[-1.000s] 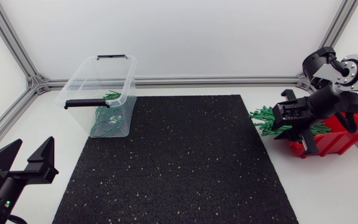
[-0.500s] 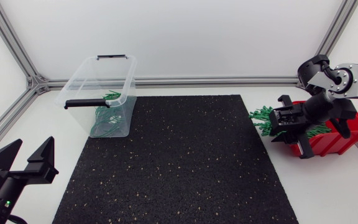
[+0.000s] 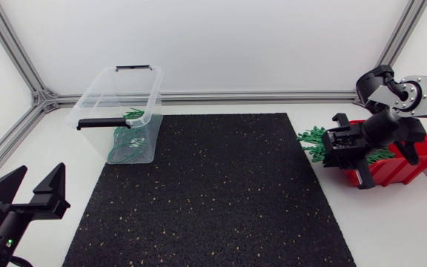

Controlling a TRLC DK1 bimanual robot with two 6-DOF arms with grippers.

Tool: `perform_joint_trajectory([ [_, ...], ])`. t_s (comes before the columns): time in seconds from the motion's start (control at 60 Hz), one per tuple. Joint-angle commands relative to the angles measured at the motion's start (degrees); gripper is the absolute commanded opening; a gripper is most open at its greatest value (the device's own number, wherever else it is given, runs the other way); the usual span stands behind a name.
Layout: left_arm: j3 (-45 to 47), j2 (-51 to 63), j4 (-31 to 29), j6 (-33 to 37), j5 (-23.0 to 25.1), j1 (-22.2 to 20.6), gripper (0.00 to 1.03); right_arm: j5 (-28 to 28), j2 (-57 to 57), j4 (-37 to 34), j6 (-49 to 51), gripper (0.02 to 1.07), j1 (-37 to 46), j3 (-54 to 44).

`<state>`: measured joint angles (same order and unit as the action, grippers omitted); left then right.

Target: Take a green cable tie from the red box, thread the tail through the head to close it, then place it in the transparent bin on the left.

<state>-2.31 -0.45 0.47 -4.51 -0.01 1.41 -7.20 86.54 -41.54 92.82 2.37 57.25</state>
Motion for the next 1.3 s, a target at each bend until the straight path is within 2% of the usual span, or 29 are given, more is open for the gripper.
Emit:
perform_joint_trajectory([
  [0.0,2.22,-0.17,-1.17,-0.5,0.45,-0.44,0.99,0.43,-0.67,0.05,-0.18,0.15,0.53,-1.18],
  [0.083,2.22,-0.17,-1.17,-0.58,0.36,-0.53,0.99,0.17,-1.2,-0.74,-0.35,0.08,0.62,-0.56],
  [0.3,2.22,-0.17,-1.17,-0.58,0.36,-0.53,0.99,-0.01,-2.87,-0.82,-1.15,0.08,0.88,0.23],
  [0.483,2.22,-0.17,-1.26,-0.5,0.27,-0.53,0.99,-2.91,-5.07,-1.35,-3.25,0.08,1.67,2.69],
  [0.8,2.22,-0.26,-1.35,-0.5,0.27,-0.53,0.99,-10.55,-5.77,-2.49,-9.76,0.08,5.36,9.37],
  [1.083,2.22,-0.26,-1.35,-0.5,0.27,-0.53,0.99,-21.8,-6.3,-2.14,-19.69,0.08,10.37,16.05],
  [1.283,2.22,-0.26,-1.35,-0.5,0.27,-0.62,0.99,-26.81,-9.81,-3.02,-24.0,0.08,11.52,18.77],
])
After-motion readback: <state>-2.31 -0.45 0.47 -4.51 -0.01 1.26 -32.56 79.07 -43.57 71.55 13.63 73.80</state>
